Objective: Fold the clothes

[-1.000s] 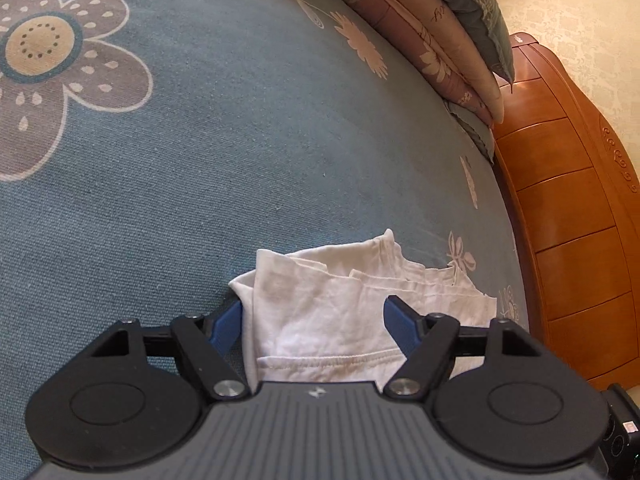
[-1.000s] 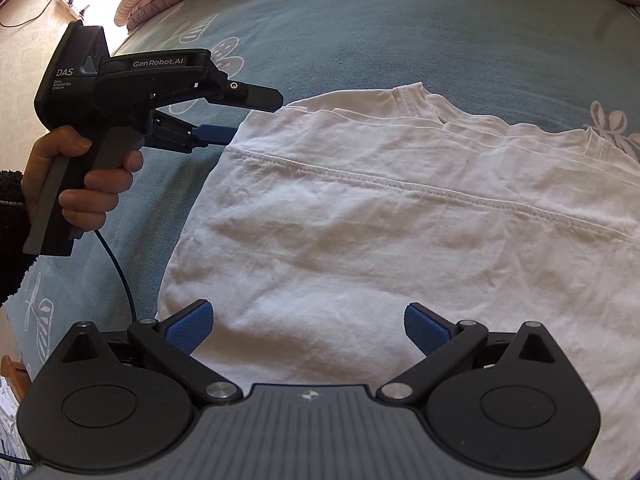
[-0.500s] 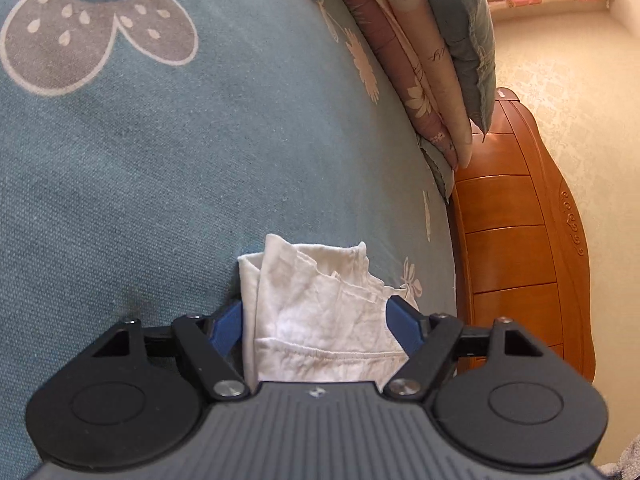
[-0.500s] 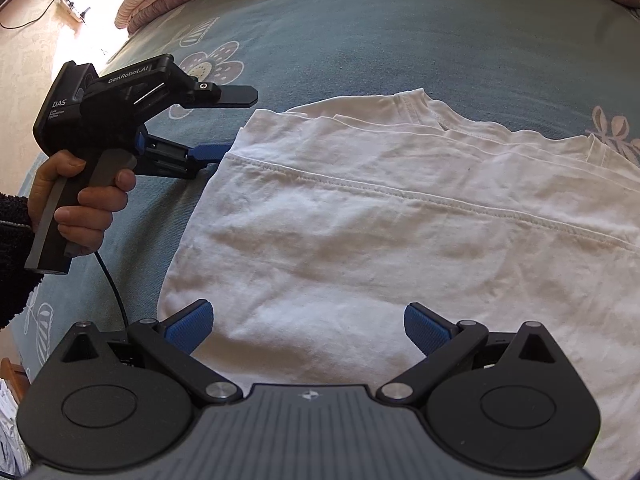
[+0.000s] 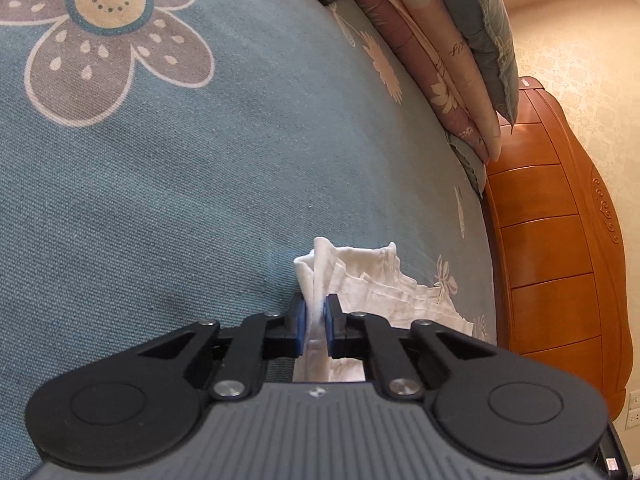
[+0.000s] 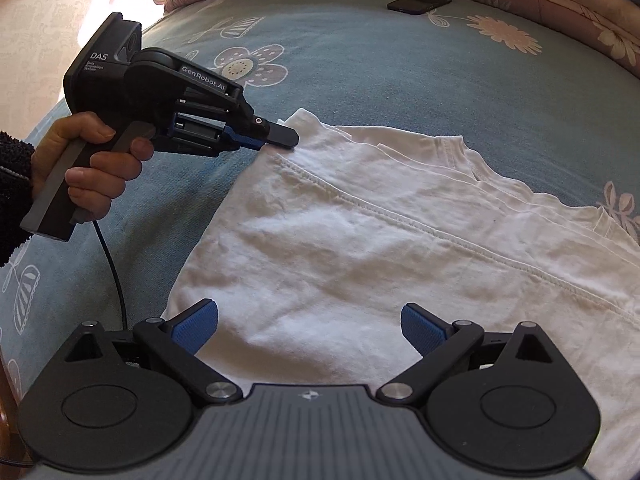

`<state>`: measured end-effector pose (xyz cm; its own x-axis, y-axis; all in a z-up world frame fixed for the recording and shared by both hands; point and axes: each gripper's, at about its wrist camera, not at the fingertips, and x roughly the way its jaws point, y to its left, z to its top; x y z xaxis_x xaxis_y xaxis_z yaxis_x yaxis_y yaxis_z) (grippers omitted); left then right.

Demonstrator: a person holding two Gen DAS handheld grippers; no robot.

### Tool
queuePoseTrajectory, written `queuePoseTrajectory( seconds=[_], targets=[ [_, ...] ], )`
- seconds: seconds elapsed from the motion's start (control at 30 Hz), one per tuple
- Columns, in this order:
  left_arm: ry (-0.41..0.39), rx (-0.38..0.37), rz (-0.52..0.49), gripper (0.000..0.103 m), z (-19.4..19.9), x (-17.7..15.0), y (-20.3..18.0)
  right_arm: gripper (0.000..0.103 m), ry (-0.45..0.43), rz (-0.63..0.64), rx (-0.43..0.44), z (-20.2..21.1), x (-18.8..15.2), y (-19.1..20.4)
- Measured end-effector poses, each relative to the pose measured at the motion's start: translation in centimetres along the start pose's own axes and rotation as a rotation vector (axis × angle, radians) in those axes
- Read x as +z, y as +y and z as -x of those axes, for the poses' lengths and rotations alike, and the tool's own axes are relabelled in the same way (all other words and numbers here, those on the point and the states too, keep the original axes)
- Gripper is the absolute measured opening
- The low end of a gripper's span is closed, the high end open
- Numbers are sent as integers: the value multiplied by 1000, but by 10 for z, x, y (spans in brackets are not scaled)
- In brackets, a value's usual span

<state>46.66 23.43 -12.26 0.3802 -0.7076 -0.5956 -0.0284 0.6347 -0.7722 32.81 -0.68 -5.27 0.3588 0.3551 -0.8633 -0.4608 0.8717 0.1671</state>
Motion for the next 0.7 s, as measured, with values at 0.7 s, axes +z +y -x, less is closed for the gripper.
queuePoseTrajectory(
  seconds=[0.7],
  targets=[
    [129,7,25,22,8,-17,20,93,21,361,44,0,-27,82]
  ],
)
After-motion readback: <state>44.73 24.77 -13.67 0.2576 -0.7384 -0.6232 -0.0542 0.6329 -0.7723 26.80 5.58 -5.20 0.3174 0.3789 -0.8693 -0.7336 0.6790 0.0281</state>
